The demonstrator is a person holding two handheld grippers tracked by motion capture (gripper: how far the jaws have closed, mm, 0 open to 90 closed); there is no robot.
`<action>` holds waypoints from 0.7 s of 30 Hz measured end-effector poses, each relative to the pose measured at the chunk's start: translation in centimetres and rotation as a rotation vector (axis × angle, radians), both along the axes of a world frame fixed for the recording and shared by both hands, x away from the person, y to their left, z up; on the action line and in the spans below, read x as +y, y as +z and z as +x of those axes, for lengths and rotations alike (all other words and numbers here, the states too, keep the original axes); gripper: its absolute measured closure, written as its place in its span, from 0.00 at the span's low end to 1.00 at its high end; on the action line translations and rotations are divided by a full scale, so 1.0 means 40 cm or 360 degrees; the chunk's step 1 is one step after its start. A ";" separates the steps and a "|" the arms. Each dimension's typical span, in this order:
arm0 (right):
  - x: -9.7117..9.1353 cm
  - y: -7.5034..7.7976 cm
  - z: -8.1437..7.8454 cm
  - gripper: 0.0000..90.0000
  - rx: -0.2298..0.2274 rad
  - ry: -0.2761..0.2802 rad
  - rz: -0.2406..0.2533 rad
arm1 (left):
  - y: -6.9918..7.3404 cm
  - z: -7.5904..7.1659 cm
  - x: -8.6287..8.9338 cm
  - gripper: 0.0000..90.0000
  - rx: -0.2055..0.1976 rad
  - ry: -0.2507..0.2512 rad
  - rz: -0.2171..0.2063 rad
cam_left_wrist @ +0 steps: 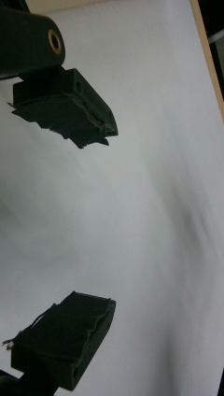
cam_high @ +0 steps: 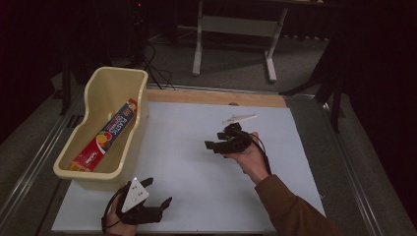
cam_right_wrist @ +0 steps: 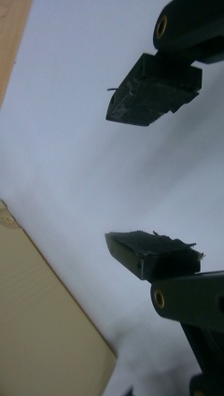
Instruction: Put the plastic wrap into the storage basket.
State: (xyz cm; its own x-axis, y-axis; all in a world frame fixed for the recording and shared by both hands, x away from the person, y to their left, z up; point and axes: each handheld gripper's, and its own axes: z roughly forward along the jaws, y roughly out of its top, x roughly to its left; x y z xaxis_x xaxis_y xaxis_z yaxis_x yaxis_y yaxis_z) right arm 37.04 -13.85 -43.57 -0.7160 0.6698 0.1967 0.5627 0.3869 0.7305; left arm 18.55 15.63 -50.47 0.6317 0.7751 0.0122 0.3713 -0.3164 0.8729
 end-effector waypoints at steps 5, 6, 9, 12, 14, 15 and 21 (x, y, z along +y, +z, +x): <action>-0.069 -0.032 -0.038 0.36 -0.0046 -0.0048 0.0006 | 0.001 0.001 0.003 0.17 0.0001 0.0012 -0.0004; -0.082 -0.040 -0.046 0.35 -0.0071 -0.0061 -0.0026 | 0.000 0.001 0.004 0.17 0.0001 0.0016 -0.0007; -0.117 -0.062 -0.077 0.34 -0.0171 -0.0092 -0.0149 | 0.000 0.001 0.005 0.17 0.0003 0.0021 -0.0006; -0.150 -0.083 -0.113 0.31 -0.0236 -0.0117 -0.0214 | 0.000 0.002 0.007 0.17 0.0003 0.0024 -0.0006; -0.174 -0.098 -0.138 0.29 -0.0269 -0.0149 -0.0224 | 0.000 0.002 0.007 0.17 0.0003 0.0027 -0.0005; -0.185 -0.106 -0.149 0.29 -0.0271 -0.0167 -0.0208 | 0.000 0.003 0.007 0.17 0.0002 0.0027 -0.0003; -0.256 -0.147 -0.199 0.29 -0.0286 -0.0196 -0.0147 | -0.001 0.005 0.006 0.17 0.0008 0.0036 0.0002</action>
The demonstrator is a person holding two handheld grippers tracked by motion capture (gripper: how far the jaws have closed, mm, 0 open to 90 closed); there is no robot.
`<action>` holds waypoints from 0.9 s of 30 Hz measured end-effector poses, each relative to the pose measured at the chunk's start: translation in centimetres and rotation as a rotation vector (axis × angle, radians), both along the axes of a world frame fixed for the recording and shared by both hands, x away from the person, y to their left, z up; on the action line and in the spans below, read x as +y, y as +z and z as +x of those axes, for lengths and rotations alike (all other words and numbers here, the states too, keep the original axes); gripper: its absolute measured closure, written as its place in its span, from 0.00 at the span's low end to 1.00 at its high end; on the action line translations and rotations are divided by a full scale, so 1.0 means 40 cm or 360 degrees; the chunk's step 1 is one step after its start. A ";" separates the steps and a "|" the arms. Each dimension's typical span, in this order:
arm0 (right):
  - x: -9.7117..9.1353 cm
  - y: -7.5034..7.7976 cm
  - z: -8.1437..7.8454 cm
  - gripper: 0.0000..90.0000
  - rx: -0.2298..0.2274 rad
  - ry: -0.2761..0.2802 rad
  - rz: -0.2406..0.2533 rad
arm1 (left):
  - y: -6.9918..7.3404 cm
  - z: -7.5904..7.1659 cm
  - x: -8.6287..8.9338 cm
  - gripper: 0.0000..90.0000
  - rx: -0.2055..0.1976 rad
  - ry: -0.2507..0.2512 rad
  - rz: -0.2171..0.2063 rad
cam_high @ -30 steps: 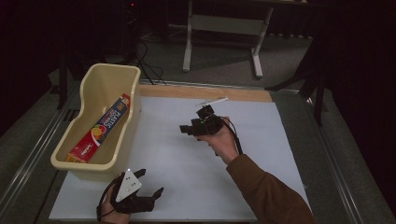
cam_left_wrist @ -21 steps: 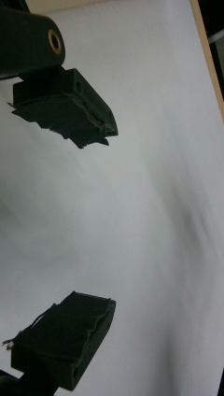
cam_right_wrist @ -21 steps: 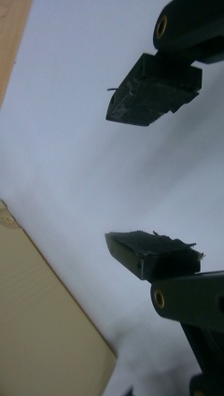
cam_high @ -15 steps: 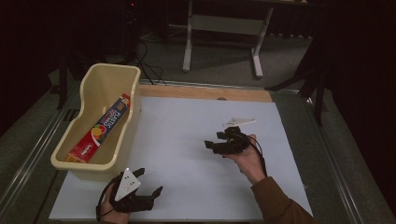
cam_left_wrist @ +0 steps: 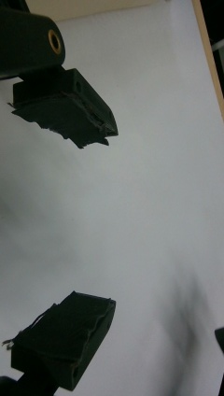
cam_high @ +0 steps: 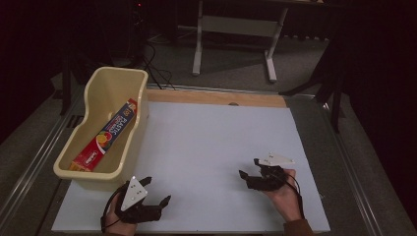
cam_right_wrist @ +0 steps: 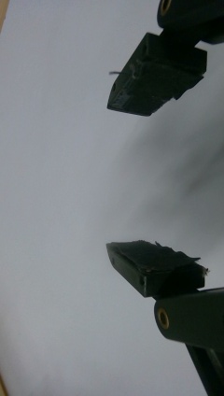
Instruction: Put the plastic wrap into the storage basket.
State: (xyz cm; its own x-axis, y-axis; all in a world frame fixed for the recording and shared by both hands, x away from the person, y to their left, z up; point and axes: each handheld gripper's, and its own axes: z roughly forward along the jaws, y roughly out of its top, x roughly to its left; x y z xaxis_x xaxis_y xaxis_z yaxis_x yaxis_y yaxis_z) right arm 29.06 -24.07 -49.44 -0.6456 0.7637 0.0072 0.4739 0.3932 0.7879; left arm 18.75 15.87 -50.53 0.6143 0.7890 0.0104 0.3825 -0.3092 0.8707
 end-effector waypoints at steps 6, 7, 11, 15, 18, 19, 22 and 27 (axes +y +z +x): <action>-0.042 0.001 -0.031 0.28 -0.0046 -0.0001 0.0045 | 0.000 0.002 0.001 0.17 -0.0005 0.0008 0.0003; -0.055 0.002 -0.043 0.28 -0.0077 0.0002 0.0076 | 0.000 0.002 0.001 0.17 -0.0005 0.0007 0.0004; -0.078 -0.005 -0.059 0.28 -0.0095 -0.0006 0.0091 | 0.001 0.003 0.001 0.17 -0.0004 0.0010 0.0008; -0.097 -0.014 -0.067 0.26 -0.0084 -0.0021 0.0099 | 0.001 0.004 0.002 0.17 -0.0008 0.0023 0.0005; -0.107 -0.015 -0.074 0.26 -0.0091 -0.0023 0.0100 | 0.000 0.004 0.004 0.17 -0.0008 0.0033 0.0007; -0.110 -0.014 -0.076 0.26 -0.0092 -0.0024 0.0106 | 0.000 0.004 0.005 0.17 -0.0009 0.0039 0.0006; -0.119 -0.014 -0.086 0.25 -0.0107 -0.0013 0.0124 | 0.000 0.004 0.008 0.17 -0.0010 0.0052 0.0008; -0.144 -0.011 -0.106 0.22 -0.0116 -0.0005 0.0184 | -0.002 0.006 0.010 0.17 -0.0010 0.0078 0.0010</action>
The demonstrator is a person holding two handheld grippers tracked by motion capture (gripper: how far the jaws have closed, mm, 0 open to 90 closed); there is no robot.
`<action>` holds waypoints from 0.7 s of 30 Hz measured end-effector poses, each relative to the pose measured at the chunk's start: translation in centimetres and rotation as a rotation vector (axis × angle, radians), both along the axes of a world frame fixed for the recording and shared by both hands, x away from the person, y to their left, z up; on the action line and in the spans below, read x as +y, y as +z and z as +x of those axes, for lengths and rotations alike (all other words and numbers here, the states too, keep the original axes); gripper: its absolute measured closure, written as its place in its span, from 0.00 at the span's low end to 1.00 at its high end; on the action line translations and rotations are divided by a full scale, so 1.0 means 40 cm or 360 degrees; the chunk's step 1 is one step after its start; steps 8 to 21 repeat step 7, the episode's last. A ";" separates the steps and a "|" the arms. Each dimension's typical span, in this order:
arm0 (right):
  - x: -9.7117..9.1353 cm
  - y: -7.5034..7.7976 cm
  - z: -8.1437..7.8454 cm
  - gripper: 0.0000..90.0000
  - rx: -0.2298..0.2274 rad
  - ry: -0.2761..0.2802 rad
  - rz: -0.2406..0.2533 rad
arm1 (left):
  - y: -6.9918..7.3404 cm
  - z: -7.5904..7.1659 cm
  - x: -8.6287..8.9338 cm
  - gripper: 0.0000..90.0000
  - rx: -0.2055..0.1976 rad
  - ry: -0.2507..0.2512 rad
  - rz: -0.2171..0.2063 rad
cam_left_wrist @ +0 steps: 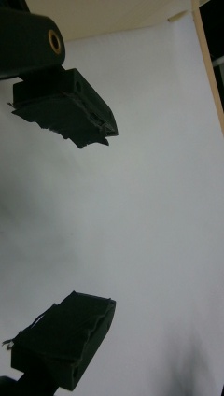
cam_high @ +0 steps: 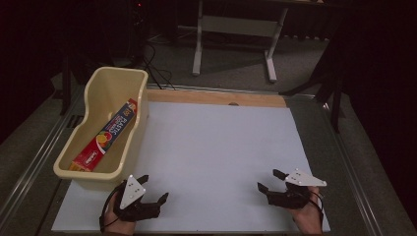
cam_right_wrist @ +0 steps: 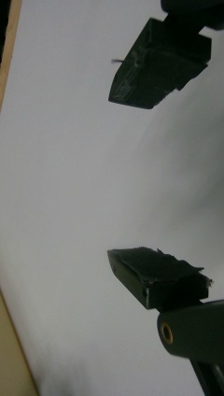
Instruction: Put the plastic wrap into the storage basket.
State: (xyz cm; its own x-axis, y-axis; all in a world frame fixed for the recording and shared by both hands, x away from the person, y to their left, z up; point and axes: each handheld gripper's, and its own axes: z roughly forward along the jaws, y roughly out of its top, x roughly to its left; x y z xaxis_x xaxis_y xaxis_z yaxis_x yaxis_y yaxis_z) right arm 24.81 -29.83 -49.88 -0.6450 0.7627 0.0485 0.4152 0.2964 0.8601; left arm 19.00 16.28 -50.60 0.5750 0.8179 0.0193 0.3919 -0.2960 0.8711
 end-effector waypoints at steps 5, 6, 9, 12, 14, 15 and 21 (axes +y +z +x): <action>-0.016 0.001 -0.013 0.22 -0.0012 -0.0004 0.0026 | -0.001 0.002 -0.001 0.17 0.0002 0.0012 -0.0004; -0.017 0.000 -0.012 0.22 -0.0010 -0.0005 0.0027 | -0.001 0.002 -0.002 0.17 0.0003 0.0008 -0.0003; -0.016 -0.001 -0.010 0.22 -0.0009 -0.0007 0.0023 | -0.002 0.002 -0.003 0.17 0.0004 0.0005 -0.0004; -0.016 -0.001 -0.010 0.22 -0.0009 -0.0007 0.0023 | -0.002 0.002 -0.003 0.17 0.0004 0.0005 -0.0004; -0.016 -0.001 -0.010 0.22 -0.0009 -0.0007 0.0023 | -0.002 0.002 -0.003 0.17 0.0004 0.0005 -0.0004; -0.016 -0.001 -0.010 0.22 -0.0009 -0.0007 0.0023 | -0.002 0.002 -0.003 0.17 0.0004 0.0005 -0.0004; -0.016 -0.001 -0.010 0.22 -0.0009 -0.0007 0.0023 | -0.002 0.002 -0.003 0.17 0.0004 0.0005 -0.0004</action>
